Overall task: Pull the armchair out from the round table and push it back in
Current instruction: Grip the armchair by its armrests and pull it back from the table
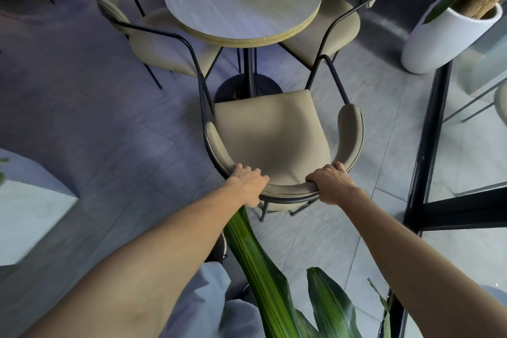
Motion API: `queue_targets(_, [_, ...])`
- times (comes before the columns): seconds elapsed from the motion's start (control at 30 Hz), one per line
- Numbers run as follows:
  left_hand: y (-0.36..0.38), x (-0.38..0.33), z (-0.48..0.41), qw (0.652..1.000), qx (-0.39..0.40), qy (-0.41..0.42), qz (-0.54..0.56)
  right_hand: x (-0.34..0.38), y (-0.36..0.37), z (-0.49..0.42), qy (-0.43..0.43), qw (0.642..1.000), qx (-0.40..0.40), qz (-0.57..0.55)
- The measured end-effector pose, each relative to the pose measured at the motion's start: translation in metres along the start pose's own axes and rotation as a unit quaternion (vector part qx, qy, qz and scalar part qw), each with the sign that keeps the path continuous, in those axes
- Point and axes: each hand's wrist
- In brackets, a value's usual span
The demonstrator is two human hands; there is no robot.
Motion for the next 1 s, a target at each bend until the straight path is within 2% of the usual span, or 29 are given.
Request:
queue_targets(0.1, [-0.019, 0.007, 0.0, 0.998, 0.042, 0.035, 0.041, -0.005, -0.03, 0.008, -0.031, 0.997, 0.059, -0.048])
queue_targets(0.17, [-0.035, 0.01, -0.002, 0.997, 0.033, 0.046, 0.061, -0.008, -0.052, 0.011, -0.034, 0.994, 0.06, -0.088])
queue_targets(0.37, [-0.115, 0.024, -0.005, 0.994, -0.103, 0.007, 0.034, -0.033, -0.127, 0.006, -0.012, 0.997, -0.025, -0.075])
queue_targets(0.6, [-0.236, 0.053, -0.041, 0.978, -0.2, -0.049, 0.044, -0.098, -0.227, -0.021, 0.001, 0.997, -0.065, -0.04])
queue_targets(0.77, [-0.306, 0.06, -0.082, 0.974, -0.209, -0.073, 0.044, -0.15, -0.273, -0.049, 0.008, 0.997, -0.064, -0.032])
queue_targets(1.0, [-0.38, 0.037, -0.149, 0.97, -0.209, -0.108, 0.057, -0.238, -0.301, -0.098, -0.029, 0.997, -0.067, -0.006])
Point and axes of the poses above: each hand's wrist, its own z-axis away from the middle knuckle, its own y-axis out of the palm, x = y × z, and after that the axes turned 2 degrees about x, right-handed
